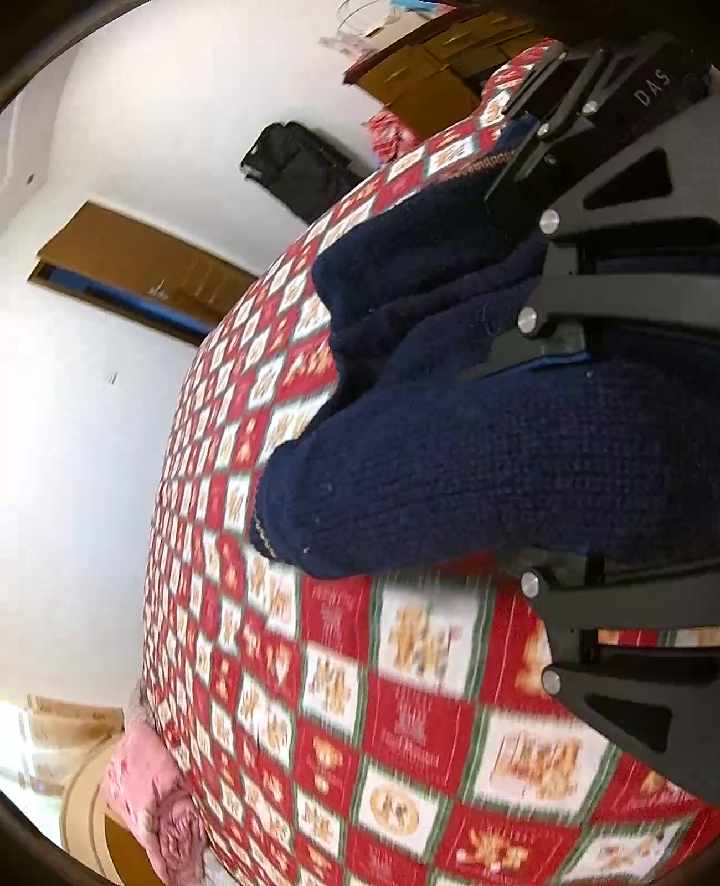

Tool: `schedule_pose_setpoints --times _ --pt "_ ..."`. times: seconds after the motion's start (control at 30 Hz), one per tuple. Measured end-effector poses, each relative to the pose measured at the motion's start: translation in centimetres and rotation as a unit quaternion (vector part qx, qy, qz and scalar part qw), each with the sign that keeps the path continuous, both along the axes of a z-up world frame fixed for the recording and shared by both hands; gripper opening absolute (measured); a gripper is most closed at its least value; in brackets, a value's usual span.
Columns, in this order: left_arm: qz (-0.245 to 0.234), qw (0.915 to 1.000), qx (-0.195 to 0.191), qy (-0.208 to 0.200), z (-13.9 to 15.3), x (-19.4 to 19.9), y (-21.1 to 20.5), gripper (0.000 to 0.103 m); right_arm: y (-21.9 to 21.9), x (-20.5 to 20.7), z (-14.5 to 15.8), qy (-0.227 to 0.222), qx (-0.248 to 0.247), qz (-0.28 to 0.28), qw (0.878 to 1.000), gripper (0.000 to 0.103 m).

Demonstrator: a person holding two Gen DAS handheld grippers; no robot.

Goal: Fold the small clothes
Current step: 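Lift the sweater with both grippers and fold it over onto itself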

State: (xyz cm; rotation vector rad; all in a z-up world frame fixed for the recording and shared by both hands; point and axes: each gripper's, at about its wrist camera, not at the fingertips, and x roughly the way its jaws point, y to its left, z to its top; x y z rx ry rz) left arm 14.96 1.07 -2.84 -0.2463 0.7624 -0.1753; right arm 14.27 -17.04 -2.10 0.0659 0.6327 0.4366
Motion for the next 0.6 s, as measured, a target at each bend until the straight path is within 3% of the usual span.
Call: schedule_pose_setpoints --times 0.37,0.47,0.6 --pt "0.102 0.9935 0.035 -0.035 3.3 1.6 10.0 0.044 11.8 4.4 3.1 -0.059 0.024 0.088 0.994 0.032" --pt "0.128 0.989 0.057 -0.045 3.8 2.7 12.2 0.044 14.5 6.8 2.2 -0.067 0.034 0.092 0.993 0.032" --pt "0.151 0.9836 0.09 -0.041 2.4 5.2 14.3 0.044 16.8 10.7 -1.3 -0.033 0.02 0.072 0.997 0.028"
